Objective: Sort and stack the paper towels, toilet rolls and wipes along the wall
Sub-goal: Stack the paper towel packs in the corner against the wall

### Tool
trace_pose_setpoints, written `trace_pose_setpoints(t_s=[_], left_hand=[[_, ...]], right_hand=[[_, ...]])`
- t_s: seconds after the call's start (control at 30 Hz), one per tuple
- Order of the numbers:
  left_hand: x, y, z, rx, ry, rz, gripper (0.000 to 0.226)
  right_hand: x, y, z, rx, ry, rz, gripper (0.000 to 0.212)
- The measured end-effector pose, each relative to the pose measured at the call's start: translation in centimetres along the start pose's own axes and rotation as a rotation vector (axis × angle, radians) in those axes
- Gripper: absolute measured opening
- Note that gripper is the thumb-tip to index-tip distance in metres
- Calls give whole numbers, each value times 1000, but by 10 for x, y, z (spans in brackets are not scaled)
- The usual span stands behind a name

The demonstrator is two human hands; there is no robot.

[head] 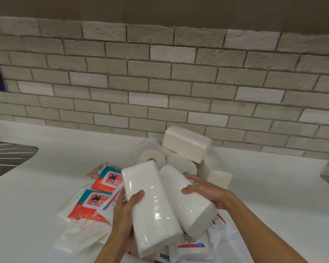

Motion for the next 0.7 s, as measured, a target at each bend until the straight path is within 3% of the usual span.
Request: trace_pose_setpoints(t_s=[0.23, 0.53, 0.7], left_hand=[[22, 19, 24, 20, 32, -148, 58], [101, 38, 35, -31, 72, -421, 61], [156, 36, 29, -47, 72, -532, 51]], right_hand=[[-22, -25, 4, -138, 227, 133, 77], [-77, -81, 33, -273, 488, 373, 69], [-116, -110, 56, -296, 571, 500, 59]])
Point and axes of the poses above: each hand's wrist, its own y-axis towards the middle knuckle, its own x-axis out of the palm, z = x × y, the point moved 8 cm from there along y, towards the middle knuckle, and after that the axes turned 8 degrees about x, right-handed, at the moved point
